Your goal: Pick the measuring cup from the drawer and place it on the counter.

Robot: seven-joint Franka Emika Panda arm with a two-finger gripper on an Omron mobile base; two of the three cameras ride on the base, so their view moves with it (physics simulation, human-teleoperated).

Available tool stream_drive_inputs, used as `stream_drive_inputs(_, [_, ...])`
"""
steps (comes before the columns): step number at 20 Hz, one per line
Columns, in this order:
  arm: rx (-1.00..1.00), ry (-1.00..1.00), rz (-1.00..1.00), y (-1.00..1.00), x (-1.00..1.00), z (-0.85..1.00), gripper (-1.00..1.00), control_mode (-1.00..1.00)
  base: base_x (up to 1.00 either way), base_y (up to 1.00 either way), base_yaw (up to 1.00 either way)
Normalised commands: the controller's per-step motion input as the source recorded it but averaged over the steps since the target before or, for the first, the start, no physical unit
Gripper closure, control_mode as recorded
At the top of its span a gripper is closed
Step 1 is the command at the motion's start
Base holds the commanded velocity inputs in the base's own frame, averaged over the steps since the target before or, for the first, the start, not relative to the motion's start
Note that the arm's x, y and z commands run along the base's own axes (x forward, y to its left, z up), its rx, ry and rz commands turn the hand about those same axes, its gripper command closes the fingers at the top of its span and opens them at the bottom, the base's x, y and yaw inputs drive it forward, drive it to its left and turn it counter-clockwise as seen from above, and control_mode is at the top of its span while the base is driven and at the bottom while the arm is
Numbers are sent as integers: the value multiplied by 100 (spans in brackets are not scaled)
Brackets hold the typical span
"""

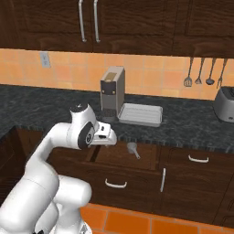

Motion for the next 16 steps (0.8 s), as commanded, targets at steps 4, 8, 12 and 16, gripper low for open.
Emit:
stream_drive_inputs(4, [1,6,0,-34,65,-79,-100,-100,0,0,0])
stream_drive_inputs(8, [15,19,0,-26,53,-46,-100,-100,0,0,0])
stream_drive_inputs(12, [9,15,0,-6,42,-47,-100,-100,0,0,0])
stream_drive_inputs(16, [1,16,0,0,46,-52,-100,-100,0,0,0])
